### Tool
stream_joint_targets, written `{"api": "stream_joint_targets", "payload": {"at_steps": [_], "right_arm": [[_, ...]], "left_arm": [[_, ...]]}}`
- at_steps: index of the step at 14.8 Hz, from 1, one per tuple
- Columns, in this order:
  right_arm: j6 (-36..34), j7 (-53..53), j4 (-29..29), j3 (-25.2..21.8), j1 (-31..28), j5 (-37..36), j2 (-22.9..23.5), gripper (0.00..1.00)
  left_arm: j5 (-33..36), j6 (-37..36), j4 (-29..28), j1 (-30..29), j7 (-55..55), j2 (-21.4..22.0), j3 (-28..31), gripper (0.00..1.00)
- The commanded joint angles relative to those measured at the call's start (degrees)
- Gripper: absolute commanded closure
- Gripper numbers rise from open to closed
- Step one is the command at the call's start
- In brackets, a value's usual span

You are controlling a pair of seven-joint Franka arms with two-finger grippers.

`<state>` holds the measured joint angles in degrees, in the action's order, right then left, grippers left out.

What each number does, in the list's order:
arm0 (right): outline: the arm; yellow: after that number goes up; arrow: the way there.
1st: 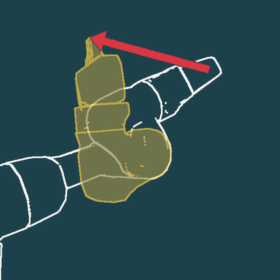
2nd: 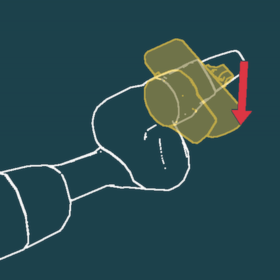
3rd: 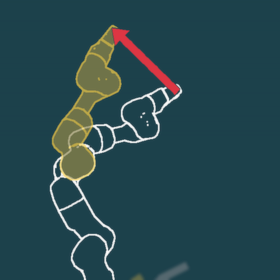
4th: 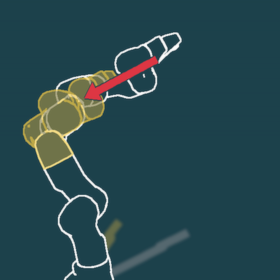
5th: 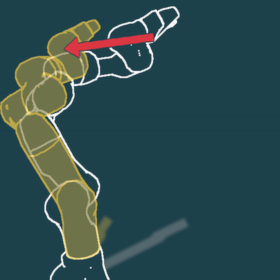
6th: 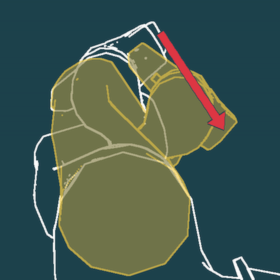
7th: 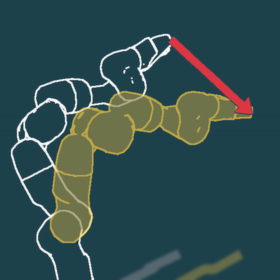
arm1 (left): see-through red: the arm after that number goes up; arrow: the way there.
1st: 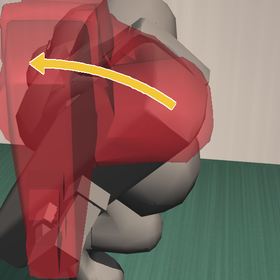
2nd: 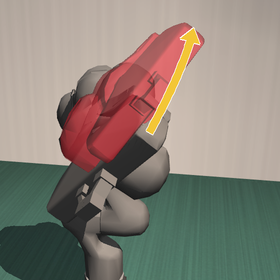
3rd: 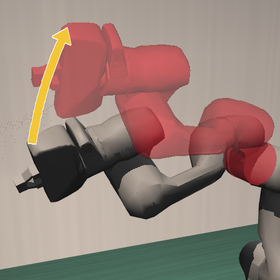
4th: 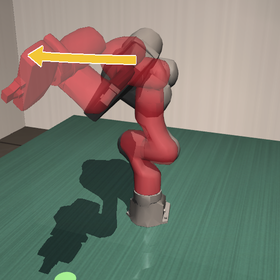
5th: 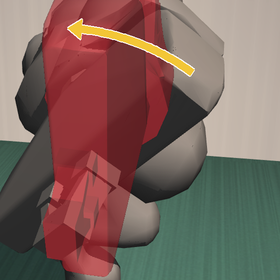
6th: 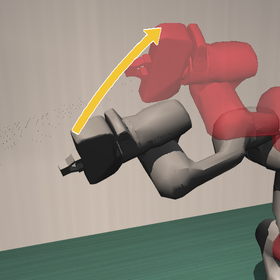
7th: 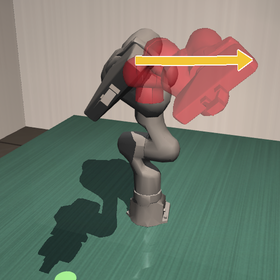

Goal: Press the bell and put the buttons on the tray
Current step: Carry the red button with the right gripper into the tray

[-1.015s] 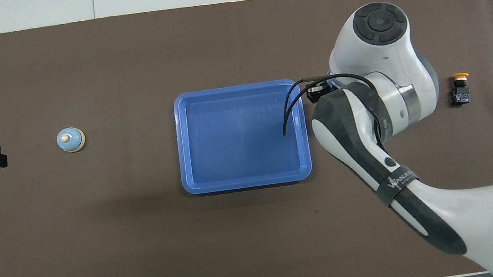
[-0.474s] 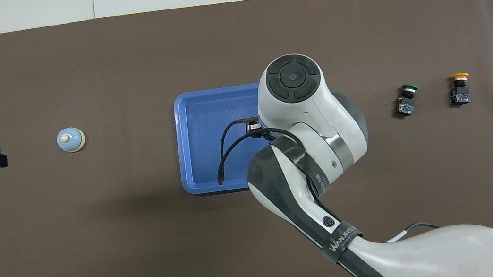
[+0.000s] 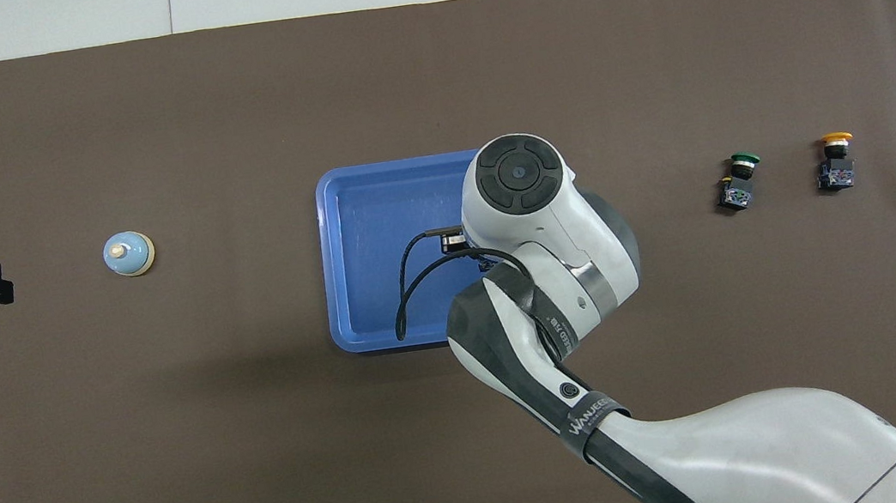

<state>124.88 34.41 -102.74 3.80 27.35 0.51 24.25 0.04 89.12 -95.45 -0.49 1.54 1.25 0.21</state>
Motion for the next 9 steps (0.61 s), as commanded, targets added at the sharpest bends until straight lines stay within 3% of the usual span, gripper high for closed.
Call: {"api": "stream_joint_targets", "payload": {"at_steps": [1,6,7,8,9], "right_arm": [[2.9,-1.53,-1.67,0.15,-1.25,0.02,0.44,1.0],[5.02,-0.66,-3.08,0.06,-2.48,0.36,0.36,1.0],[5.28,0.56,-2.99,0.15,-2.39,0.46,0.36,0.96],[5.2,1.44,-2.91,0.15,-2.13,0.54,0.36,0.31],[4.41,2.41,-2.56,0.15,-1.95,0.54,0.36,0.0]], "left_arm": [[-0.74,-0.61,0.26,-0.21,-0.57,0.42,0.05,0.0],[-0.74,-0.61,0.26,-0.21,-0.57,0.42,0.05,0.0],[-0.74,-0.61,0.26,-0.21,-0.57,0.42,0.05,0.0],[-0.74,-0.61,0.26,-0.12,-0.57,0.42,0.05,0.0],[-0.74,-0.61,0.26,-0.21,-0.57,0.42,0.05,0.0]]}}
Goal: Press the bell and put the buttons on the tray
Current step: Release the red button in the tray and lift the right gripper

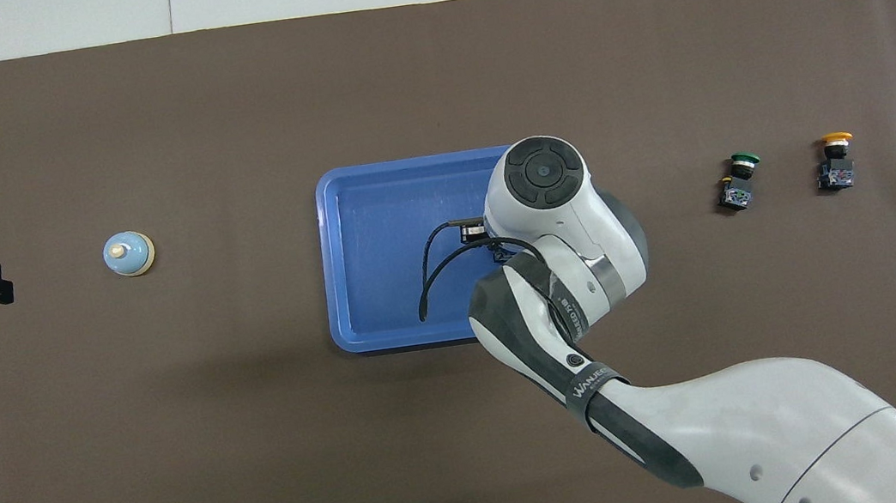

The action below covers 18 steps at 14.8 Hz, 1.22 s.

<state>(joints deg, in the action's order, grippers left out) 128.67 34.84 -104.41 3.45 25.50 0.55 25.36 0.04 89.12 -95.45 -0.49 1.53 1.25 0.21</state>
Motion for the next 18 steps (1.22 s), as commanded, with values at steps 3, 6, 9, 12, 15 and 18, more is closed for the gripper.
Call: {"api": "stream_joint_targets", "payload": {"at_steps": [3,6,9,12,15,18], "right_arm": [[-1.83,3.48,0.95,0.42,-0.36,0.51,-1.19,0.0],[-8.5,2.96,5.16,0.16,-2.03,0.51,-2.85,0.0],[-15.27,1.12,8.42,-0.02,-5.54,-0.37,-5.31,0.0],[-18.18,-5.02,8.43,-0.2,-11.68,-1.16,-8.21,0.0],[-19.59,-8.9,8.17,-0.2,-17.14,-3.97,-8.84,0.0],[-20.57,-12.14,6.07,-0.2,-22.14,-4.68,-9.45,0.0]], "left_arm": [[-0.74,-0.61,0.26,-0.21,-0.57,0.42,0.05,0.0],[-0.74,-0.61,0.26,-0.21,-0.57,0.42,0.05,0.0],[-0.74,-0.61,0.26,-0.21,-0.57,0.42,0.05,0.0],[-0.74,-0.61,0.26,-0.21,-0.57,0.42,0.05,0.0],[-0.74,-0.61,0.26,-0.21,-0.57,0.42,0.05,0.0],[-0.74,-0.61,0.26,-0.21,-0.57,0.42,0.05,0.0]]}}
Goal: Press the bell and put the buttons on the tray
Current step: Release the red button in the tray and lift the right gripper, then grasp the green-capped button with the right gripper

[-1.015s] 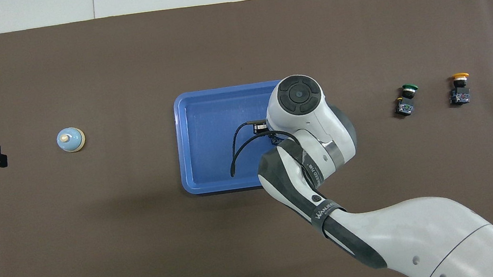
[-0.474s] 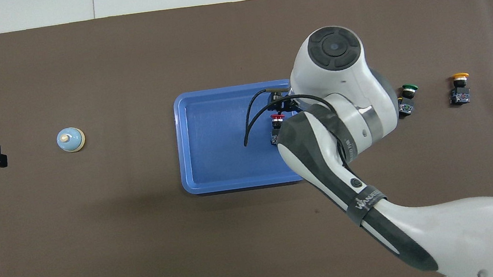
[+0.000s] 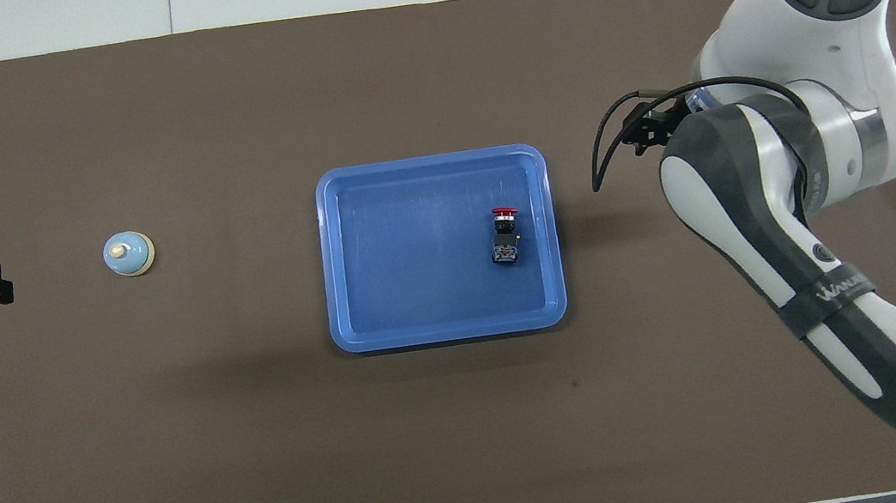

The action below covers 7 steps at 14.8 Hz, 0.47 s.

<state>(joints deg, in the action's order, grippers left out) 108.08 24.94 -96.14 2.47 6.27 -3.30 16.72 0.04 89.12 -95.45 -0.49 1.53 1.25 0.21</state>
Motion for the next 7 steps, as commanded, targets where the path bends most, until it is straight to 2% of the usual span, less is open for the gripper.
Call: {"api": "stream_joint_targets", "payload": {"at_steps": [1,3,7], "right_arm": [[0.73,-4.43,-3.86,0.79,-4.93,-0.75,-1.51,0.0],[5.01,-6.73,-8.16,0.87,-7.75,-0.75,-2.74,0.0],[15.82,-6.66,-15.91,0.79,-9.52,-0.75,-3.02,0.0]], "left_arm": [[-0.74,-0.61,0.26,-0.21,-0.57,0.42,0.05,0.0],[-0.74,-0.61,0.26,-0.21,-0.57,0.42,0.05,0.0],[-0.74,-0.61,0.26,-0.21,-0.57,0.42,0.05,0.0]]}}
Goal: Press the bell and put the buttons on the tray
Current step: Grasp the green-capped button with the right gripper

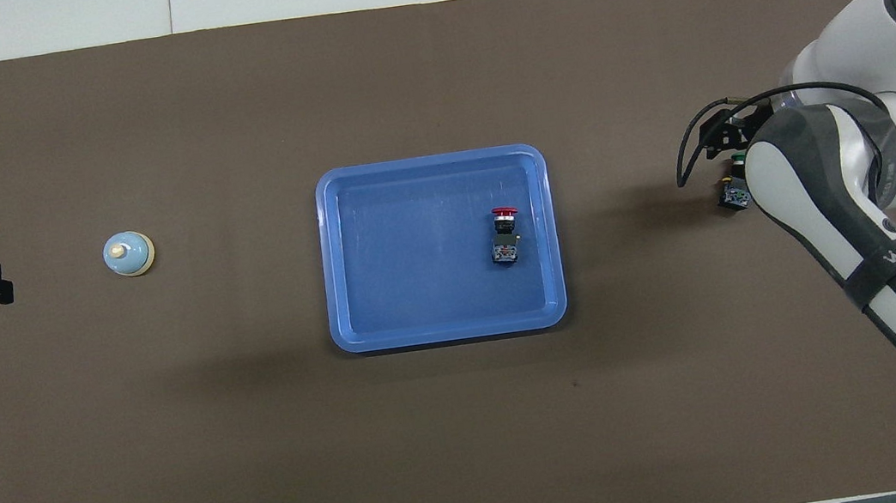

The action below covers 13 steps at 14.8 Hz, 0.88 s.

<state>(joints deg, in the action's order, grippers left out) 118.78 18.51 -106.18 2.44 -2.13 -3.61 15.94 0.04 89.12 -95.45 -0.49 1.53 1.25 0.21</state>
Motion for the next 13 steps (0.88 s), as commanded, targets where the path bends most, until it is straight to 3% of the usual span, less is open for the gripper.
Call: {"api": "stream_joint_targets", "payload": {"at_steps": [1,5,11,12,13], "right_arm": [[8.28,-0.4,-7.53,0.81,-1.82,-0.43,-1.96,0.0],[14.45,-0.75,-12.46,0.81,-3.15,-0.43,-1.52,0.0],[18.85,-0.49,-13.69,0.9,-3.15,-0.43,0.41,0.0],[19.47,-0.84,-14.13,0.81,-3.15,-0.43,0.41,0.08],[19.38,-1.71,-14.31,0.9,-3.41,-0.43,0.41,0.4]], "left_arm": [[-0.74,-0.61,0.26,-0.21,-0.57,0.42,0.05,0.0],[-0.74,-0.61,0.26,-0.12,-0.57,0.42,0.05,0.0],[-0.74,-0.61,0.26,-0.21,-0.57,0.42,0.05,0.0],[-0.74,-0.61,0.26,-0.21,-0.57,0.42,0.05,0.0],[-0.74,-0.61,0.26,-0.21,-0.57,0.42,0.05,0.0]]}}
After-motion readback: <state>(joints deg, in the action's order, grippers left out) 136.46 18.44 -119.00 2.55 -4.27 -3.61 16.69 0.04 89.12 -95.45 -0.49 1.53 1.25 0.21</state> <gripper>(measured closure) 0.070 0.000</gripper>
